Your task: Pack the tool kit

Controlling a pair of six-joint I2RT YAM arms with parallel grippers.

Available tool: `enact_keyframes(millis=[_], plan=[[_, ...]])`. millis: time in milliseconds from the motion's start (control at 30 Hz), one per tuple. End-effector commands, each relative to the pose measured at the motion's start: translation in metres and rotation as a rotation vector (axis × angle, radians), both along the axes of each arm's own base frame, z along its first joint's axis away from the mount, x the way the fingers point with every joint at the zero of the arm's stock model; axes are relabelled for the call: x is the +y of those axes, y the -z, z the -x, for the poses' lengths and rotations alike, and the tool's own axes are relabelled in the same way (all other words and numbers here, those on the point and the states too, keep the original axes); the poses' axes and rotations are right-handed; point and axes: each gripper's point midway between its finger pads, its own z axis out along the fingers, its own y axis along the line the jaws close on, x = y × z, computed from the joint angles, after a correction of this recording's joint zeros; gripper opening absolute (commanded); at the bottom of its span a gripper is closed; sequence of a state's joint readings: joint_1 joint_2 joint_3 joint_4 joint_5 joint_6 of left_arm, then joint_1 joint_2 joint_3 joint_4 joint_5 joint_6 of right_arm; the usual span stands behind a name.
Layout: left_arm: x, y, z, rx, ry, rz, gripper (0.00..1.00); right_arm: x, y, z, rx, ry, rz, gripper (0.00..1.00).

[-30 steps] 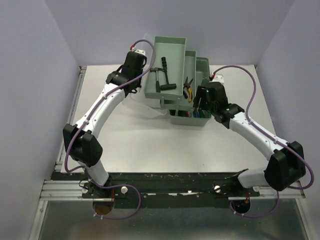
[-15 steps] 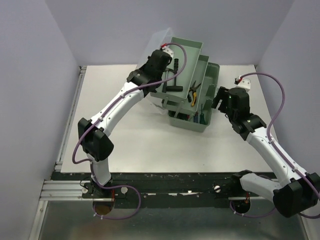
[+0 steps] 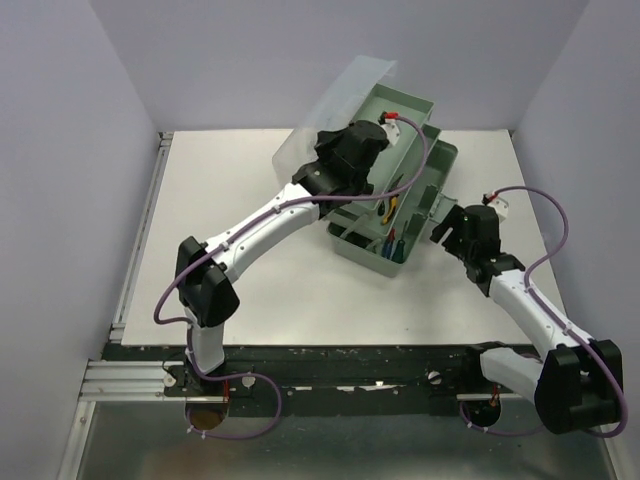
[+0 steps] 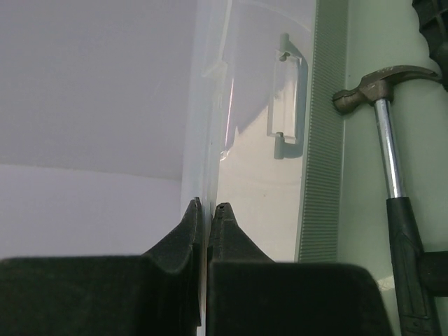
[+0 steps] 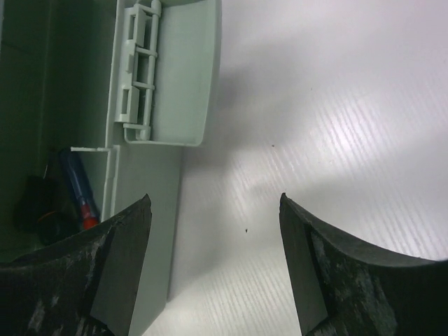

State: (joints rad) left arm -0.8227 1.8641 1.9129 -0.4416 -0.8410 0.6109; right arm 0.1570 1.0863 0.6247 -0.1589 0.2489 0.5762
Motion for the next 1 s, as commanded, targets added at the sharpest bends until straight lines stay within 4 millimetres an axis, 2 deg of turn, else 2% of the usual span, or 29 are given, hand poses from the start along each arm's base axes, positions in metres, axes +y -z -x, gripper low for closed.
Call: enact_keyframes(millis=[0, 133, 300, 500, 600, 667, 867, 967], plan=[[-0.021, -0.074, 0.017, -0.238, -0.009, 0.062, 0.00, 0.008, 0.009, 0.000, -0.031, 0.002, -0.073, 0.80], [-0.049, -0.071, 0.032, -0.279, 0.026, 0.006, 0.00, 0.010, 0.020, 0.005, -0.015, -0.003, -0.081, 0.79], [-0.083, -0.065, 0.054, -0.349, 0.065, -0.095, 0.03, 0.009, 0.020, 0.005, -0.025, -0.002, -0.082, 0.79], [-0.123, -0.053, 0.081, -0.376, 0.104, -0.152, 0.06, 0.009, 0.007, 0.008, -0.057, -0.015, -0.079, 0.79], [-0.142, -0.049, 0.096, -0.382, 0.133, -0.161, 0.11, 0.007, -0.004, 0.016, -0.086, -0.020, -0.068, 0.80], [-0.156, -0.047, 0.111, -0.382, 0.171, -0.164, 0.17, 0.003, -0.013, 0.021, -0.111, -0.014, -0.054, 0.80], [-0.182, -0.037, 0.144, -0.360, 0.257, -0.155, 0.49, -0.014, -0.031, 0.034, -0.151, 0.026, 0.017, 0.83], [-0.196, -0.031, 0.166, -0.326, 0.325, -0.128, 0.56, -0.022, -0.042, 0.037, -0.168, 0.058, 0.044, 0.83]])
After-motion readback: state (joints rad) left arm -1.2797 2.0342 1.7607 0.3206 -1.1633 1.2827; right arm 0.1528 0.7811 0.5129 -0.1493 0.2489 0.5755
